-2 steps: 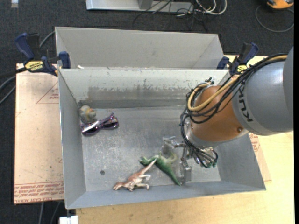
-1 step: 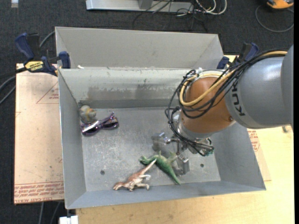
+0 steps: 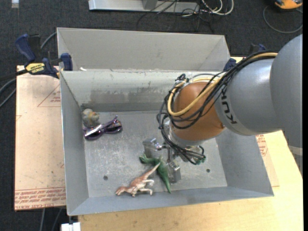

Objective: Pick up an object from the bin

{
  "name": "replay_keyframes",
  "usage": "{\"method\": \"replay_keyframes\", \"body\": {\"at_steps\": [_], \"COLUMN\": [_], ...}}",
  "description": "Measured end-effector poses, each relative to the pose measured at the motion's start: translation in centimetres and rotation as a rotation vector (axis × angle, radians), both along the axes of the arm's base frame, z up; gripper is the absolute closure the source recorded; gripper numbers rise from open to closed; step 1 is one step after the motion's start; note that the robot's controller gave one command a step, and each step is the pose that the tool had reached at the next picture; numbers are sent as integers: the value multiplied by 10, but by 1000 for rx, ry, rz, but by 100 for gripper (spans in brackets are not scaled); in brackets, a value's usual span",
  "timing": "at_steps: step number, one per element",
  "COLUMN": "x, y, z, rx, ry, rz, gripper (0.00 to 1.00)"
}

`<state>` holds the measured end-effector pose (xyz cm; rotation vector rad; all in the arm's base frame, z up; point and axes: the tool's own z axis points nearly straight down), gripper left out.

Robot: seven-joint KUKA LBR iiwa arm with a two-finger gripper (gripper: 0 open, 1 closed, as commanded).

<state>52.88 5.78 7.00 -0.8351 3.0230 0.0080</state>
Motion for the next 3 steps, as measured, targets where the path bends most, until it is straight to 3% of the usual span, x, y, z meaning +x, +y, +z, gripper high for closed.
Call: {"method": "replay_keyframes", "body": {"at_steps": [1, 3], "x": [-16, -15], "y": [5, 5], "z": [1, 1], "rx": [-1, -1], "ry": [-9, -12], "rz": [235, 249], "gripper": [100, 100]}}
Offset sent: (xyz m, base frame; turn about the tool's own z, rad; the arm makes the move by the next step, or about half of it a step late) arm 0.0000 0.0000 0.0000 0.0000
